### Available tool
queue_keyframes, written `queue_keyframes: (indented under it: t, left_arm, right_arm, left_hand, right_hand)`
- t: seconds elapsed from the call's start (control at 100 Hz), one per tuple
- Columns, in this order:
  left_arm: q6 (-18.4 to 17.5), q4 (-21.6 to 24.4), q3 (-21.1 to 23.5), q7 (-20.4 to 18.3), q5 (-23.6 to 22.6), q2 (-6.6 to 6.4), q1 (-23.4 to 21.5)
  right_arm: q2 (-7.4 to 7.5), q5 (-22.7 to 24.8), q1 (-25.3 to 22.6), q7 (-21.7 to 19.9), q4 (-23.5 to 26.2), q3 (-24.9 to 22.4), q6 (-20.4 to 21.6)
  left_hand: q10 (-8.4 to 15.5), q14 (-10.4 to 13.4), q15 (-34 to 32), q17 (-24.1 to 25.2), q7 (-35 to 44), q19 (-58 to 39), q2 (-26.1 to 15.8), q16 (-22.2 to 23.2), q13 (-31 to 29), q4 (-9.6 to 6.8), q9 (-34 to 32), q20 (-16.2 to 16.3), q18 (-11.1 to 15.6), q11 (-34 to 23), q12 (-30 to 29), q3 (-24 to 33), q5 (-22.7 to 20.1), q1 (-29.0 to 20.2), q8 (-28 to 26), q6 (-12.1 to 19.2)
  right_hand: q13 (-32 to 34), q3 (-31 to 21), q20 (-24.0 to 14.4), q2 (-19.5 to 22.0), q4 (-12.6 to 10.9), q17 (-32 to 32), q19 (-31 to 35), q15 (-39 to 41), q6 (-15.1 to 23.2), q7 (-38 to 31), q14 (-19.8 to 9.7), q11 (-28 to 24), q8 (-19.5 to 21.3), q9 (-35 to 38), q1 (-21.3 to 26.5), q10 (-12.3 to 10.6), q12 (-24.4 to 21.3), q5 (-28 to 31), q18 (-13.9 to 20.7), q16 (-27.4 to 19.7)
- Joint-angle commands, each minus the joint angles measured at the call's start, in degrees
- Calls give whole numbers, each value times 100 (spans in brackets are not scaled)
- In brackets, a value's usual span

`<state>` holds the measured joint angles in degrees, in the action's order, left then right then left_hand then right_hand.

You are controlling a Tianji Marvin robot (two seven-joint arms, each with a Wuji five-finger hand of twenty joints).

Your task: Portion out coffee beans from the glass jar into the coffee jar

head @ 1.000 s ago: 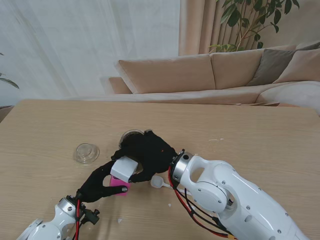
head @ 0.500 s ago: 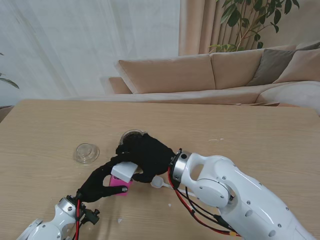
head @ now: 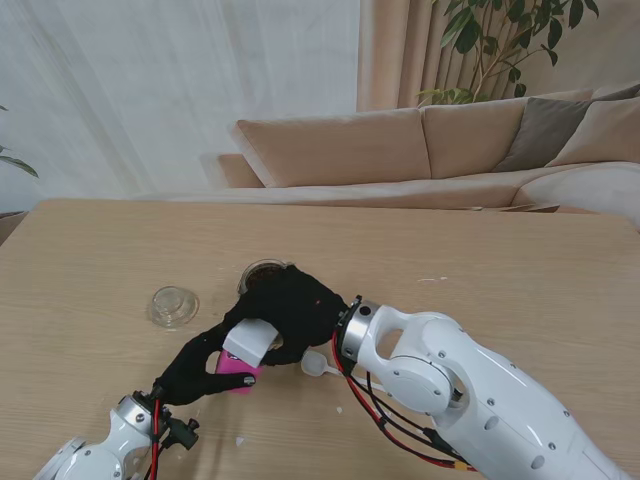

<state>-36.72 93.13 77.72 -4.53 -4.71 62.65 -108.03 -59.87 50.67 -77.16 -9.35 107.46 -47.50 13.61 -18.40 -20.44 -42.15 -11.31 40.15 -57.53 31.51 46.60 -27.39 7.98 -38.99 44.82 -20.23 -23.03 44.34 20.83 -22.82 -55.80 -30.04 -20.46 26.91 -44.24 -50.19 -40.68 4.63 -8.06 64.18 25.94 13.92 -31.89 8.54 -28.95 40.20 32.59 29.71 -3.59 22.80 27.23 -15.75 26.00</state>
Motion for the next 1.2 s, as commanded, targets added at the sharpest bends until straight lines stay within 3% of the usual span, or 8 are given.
queue_keyframes:
  t: [0.0,0.23,0.41,0.54,0.71,0.78,0.92,1.19]
  left_arm:
    - [-41,66,2,-56,-7,43,-32]
    - [-67,63,6,-29,-21,48,-36]
    - [-79,63,9,-21,-31,48,-39]
    - [-72,66,12,-29,-20,47,-42]
    - [-59,68,13,-23,-13,51,-43]
    - [-44,72,12,-29,-2,51,-44]
    - [-4,89,5,-49,19,49,-53]
    - [-14,97,5,-70,47,44,-58]
  right_arm:
    - [-47,-43,-22,-71,-28,52,-104]
    - [-87,-152,-3,23,-69,135,-340]
    - [-102,-158,-5,65,-67,162,-448]
    - [-86,-158,-55,4,-7,108,-427]
    - [-59,-109,-282,-64,211,-86,-405]
    - [-47,-46,-365,-67,293,-160,-341]
    - [-15,70,-402,-131,368,-213,-129]
    - [10,-121,-116,-306,141,55,76]
  left_hand:
    - [360,1,-259,-57,923,-223,-789,226,-195,-310,-689,169,-82,-683,558,613,-370,-991,-222,719]
    - [378,17,-327,-44,970,-257,-782,299,-191,-313,-721,234,-102,-672,687,602,-365,-1009,-227,717]
    - [389,25,-311,-42,987,-246,-779,302,-187,-316,-733,241,-99,-643,705,605,-360,-1014,-229,721]
    - [407,38,-272,-31,983,-224,-785,290,-167,-316,-721,240,-92,-598,696,604,-351,-1007,-220,725]
    - [405,36,-234,-32,980,-206,-788,276,-164,-315,-719,239,-92,-566,691,606,-346,-1006,-213,722]
    - [407,37,-226,-31,981,-202,-786,274,-165,-315,-715,239,-91,-556,691,606,-347,-1009,-212,726]
    - [405,33,-205,-27,979,-191,-789,267,-161,-314,-713,238,-91,-543,689,603,-346,-1008,-208,724]
    - [408,35,-190,-37,984,-182,-785,264,-175,-314,-725,238,-94,-534,690,598,-350,-1006,-209,725]
  right_hand:
    - [172,-11,-72,609,110,-26,143,163,-219,-1523,-18,-572,626,594,-225,-45,259,977,1,117]
    - [553,162,-136,739,111,-213,397,463,-443,-2025,26,-1054,640,1196,-355,113,600,1607,-73,271]
    - [567,219,-135,836,71,-235,452,507,-593,-1966,39,-1052,488,1185,-414,210,627,1644,-87,295]
    - [383,216,-89,1075,-254,-159,422,394,-773,-688,87,-642,95,680,-556,336,414,1006,-76,262]
    - [113,233,-77,923,-297,-93,357,61,-918,970,189,-78,-669,-363,-524,515,-11,-266,-70,136]
    - [-32,150,-61,784,-316,-62,293,-83,-611,1351,259,141,-859,-981,-392,464,-201,-958,-49,83]
    - [-303,-210,-4,682,-443,59,34,-335,-275,1384,282,199,-770,-1590,-185,422,-389,-1564,-16,-15]
    - [-215,-266,-85,581,-352,-40,34,-244,-92,922,301,-192,-241,-1614,-202,495,-204,-1334,-27,47]
